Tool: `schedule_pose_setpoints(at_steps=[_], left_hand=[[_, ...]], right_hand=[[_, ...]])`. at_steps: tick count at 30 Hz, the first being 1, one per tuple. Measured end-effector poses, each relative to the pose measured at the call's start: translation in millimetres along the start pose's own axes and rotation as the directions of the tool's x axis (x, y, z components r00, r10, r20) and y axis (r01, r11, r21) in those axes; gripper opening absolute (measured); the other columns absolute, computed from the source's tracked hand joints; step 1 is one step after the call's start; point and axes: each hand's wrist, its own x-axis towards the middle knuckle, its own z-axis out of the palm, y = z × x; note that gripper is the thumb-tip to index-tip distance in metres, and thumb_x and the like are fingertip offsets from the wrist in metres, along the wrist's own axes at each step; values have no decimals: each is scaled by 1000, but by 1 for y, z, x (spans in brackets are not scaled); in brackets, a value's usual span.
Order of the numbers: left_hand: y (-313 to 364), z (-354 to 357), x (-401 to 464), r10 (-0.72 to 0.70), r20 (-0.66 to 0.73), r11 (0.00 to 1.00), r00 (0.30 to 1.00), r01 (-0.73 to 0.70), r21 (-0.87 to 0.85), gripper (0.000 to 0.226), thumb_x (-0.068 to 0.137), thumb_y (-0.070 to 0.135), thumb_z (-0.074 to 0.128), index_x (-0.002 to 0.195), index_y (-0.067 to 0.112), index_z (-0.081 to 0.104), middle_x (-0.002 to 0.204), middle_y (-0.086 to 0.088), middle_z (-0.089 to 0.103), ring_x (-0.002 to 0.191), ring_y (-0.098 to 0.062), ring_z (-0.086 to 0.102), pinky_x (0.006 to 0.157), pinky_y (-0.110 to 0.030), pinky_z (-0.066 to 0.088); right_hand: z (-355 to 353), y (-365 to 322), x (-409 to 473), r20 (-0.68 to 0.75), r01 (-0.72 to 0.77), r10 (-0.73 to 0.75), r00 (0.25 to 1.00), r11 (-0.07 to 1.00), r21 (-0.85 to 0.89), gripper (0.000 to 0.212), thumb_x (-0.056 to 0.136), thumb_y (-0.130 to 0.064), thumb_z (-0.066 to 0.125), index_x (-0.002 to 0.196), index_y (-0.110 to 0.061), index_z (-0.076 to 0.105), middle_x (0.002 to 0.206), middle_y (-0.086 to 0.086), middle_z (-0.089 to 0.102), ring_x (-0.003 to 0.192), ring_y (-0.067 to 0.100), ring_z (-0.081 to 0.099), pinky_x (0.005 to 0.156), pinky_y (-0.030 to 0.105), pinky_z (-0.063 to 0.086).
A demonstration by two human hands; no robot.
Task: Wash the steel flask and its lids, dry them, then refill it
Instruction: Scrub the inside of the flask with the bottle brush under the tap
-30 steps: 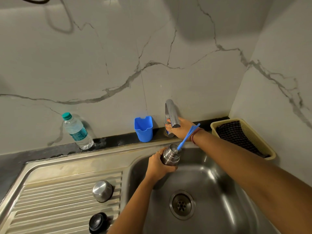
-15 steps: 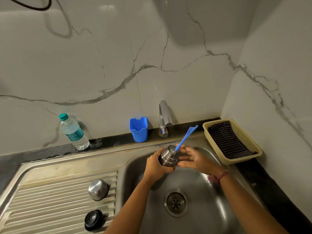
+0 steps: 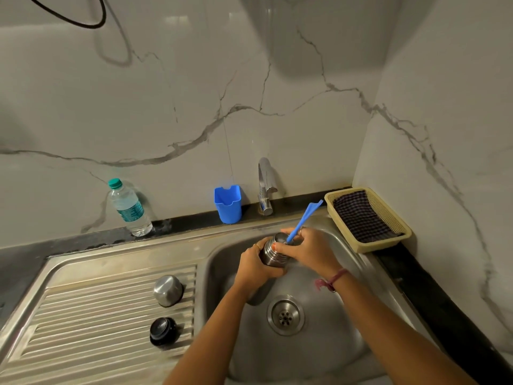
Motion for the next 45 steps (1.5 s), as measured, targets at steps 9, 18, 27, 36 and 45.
schedule_pose_setpoints(at_steps=[9, 18, 27, 36, 45], left_hand=[[4, -6, -6, 72, -37, 992, 997, -75, -99, 89, 63, 24, 91, 141, 24, 48, 119, 7, 66, 104, -8, 65, 96, -33, 55], [-19, 8, -35, -245, -209, 937, 947, 176, -302, 129, 66, 56, 79, 158, 23, -4, 165, -8, 1, 151, -30, 12, 121, -50, 19], [11, 50, -59, -570, 259, -274, 780, 116, -955, 95, 84, 69, 56, 156, 23, 15, 151, -27, 31, 125, -42, 54, 96, -56, 48], [43, 16, -34, -755, 195, -381, 627, -176, -908, 89, 73, 41, 84, 142, 26, 30, 134, -17, 48, 109, -43, 59, 66, -61, 58], [34, -12, -26, -807, 191, -315, 559, -134, -940, 89, 73, 22, 86, 140, 29, 27, 125, -18, 47, 102, -41, 59, 67, -66, 56]], right_hand=[[-15, -36, -7, -88, 130, -138, 986, 987, -95, 53, 70, -36, 81, 113, -8, 67, 81, 7, 71, 74, 14, 64, 71, 22, 54], [-42, -70, -6, -236, 101, -120, 964, 991, -89, 46, 70, -41, 80, 103, -12, 72, 67, -6, 65, 67, 6, 63, 61, 13, 45], [-38, -81, -12, -294, 137, -144, 945, 990, -46, 45, 68, -41, 81, 103, -12, 73, 77, 0, 73, 69, 5, 65, 67, 18, 53], [-34, -68, -31, -216, 200, -198, 956, 980, -11, 44, 70, -33, 82, 105, -8, 71, 86, 6, 74, 78, 11, 69, 72, 22, 56], [-131, -49, -29, 232, 81, -135, 963, 970, 228, 95, 58, -34, 83, 141, -31, 37, 132, -8, 56, 107, 6, 64, 90, 25, 52]])
